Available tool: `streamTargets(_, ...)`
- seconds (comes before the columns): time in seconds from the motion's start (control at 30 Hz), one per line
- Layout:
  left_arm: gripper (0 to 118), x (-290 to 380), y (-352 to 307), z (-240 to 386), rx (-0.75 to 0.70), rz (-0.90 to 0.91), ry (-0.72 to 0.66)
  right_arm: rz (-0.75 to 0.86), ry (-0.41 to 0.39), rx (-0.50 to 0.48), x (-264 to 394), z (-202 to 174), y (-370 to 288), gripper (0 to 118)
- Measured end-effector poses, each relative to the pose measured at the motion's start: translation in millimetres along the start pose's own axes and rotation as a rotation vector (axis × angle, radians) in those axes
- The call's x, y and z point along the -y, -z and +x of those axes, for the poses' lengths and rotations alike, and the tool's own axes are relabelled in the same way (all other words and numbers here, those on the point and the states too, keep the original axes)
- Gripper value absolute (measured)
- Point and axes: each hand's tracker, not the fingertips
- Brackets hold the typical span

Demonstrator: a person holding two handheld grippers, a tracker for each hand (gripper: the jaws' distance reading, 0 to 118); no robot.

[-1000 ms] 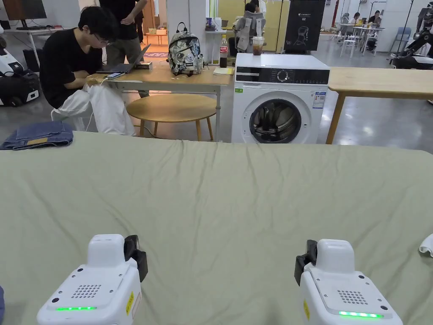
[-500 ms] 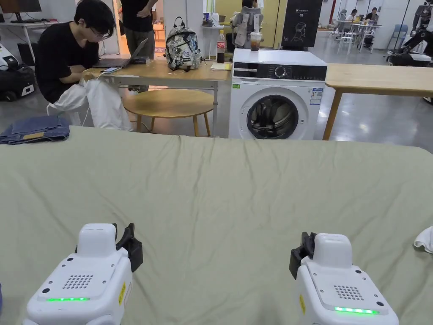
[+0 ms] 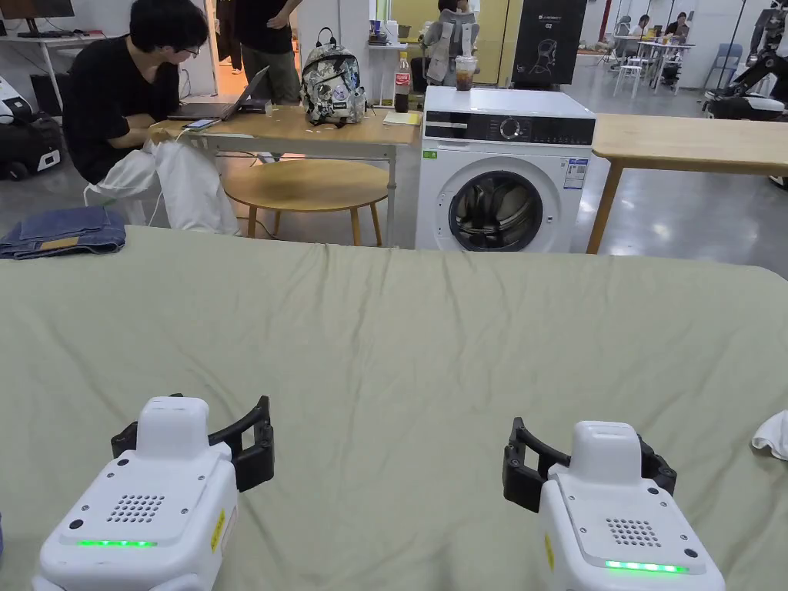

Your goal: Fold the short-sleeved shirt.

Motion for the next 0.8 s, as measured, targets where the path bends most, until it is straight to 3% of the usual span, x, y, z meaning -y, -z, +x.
streamTargets(0.23, 81, -4, -1, 5, 0.029, 0.025, 0.026, 0.015, 0.048, -0.036, -8, 2, 1, 93)
streamTargets(0.33, 81, -7, -2, 2, 0.050, 0.032, -0.004, 0.007, -0.003, 0.078, -12, -5, 4, 93)
streamTargets(0.4, 81, -8, -1, 2, 0.040, 0.030, -0.018, 0.015, 0.003, 0.066, -13, -5, 4, 93)
streamTargets(0.53, 81, -12, 3, 4, -0.018, 0.012, -0.017, 0.001, 0.035, 0.035, -19, 0, 5, 93)
streamTargets(0.8, 83, -20, 7, -5, 0.022, -0.014, -0.096, -0.033, 0.110, 0.064, -28, 3, 7, 93)
